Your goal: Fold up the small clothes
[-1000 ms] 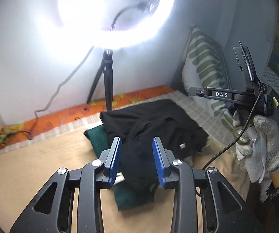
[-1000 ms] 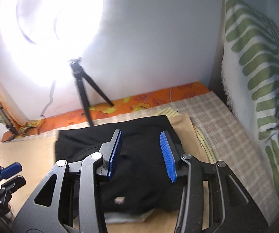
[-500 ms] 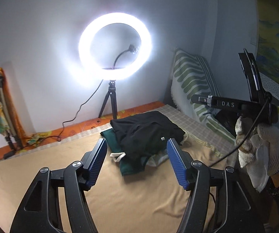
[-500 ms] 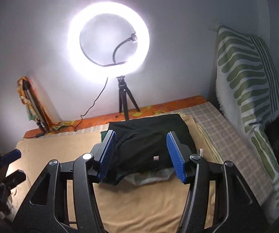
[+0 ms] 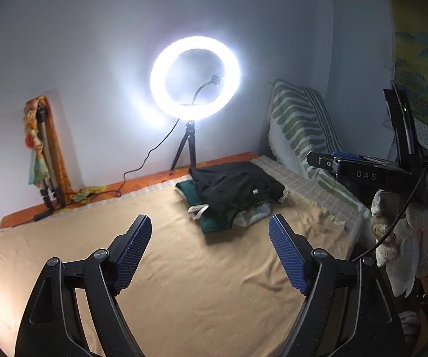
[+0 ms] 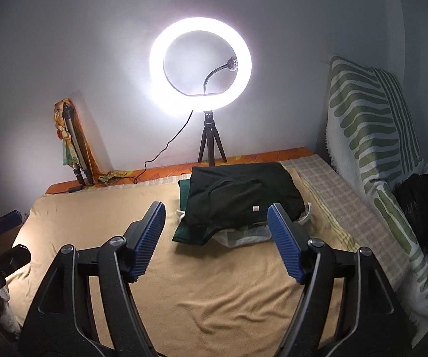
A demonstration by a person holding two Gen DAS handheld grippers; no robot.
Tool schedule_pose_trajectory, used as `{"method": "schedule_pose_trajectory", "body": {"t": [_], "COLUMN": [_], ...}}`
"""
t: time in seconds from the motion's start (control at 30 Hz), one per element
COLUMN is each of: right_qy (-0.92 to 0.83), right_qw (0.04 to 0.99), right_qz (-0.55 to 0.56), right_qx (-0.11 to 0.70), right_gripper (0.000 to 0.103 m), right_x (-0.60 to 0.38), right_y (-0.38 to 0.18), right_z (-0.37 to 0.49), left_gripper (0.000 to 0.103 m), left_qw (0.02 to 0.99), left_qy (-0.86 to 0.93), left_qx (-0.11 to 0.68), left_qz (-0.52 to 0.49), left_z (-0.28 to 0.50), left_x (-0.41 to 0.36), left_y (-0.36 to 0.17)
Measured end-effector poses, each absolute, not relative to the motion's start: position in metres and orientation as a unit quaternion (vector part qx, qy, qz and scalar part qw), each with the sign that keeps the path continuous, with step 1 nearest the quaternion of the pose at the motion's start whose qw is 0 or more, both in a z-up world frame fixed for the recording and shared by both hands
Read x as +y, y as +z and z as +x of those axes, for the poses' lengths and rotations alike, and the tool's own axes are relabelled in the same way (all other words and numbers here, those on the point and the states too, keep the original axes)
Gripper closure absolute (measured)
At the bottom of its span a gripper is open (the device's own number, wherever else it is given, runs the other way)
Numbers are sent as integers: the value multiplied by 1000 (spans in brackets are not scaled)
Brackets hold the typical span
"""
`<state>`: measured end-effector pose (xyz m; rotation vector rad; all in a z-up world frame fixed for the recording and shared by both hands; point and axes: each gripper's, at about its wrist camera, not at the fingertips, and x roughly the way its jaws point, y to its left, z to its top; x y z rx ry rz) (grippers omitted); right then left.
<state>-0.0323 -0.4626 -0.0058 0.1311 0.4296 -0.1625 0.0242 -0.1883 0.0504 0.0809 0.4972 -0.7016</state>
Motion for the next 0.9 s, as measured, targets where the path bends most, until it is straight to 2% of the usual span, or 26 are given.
{"method": "schedule_pose_trajectory", "body": {"t": [0.1, 0.53, 0.67, 0.9], "right_qy": [-88, -139, -141, -139], "right_qw": [971, 968, 969, 971], "right_qz": [65, 62, 62, 51], "right_qx": [211, 198, 192, 189], "right_gripper": [18, 2, 0, 0], "right_x": [-450, -424, -422, -419], "right_y": [-15, -53, -60, -66], "right_z": [-39, -42, -39, -31], "left_gripper": [22, 20, 15, 15], "left_qw": [911, 922, 922, 922], "left_qy": [-329, -288, -279, -264], "left_qx": [242, 250, 259, 275], "left_qz": [48, 65, 61, 65], "left_z": [16, 16, 21, 24], "left_x": [-179, -158, -153, -153], "left_y": [41, 8, 2, -5]}}
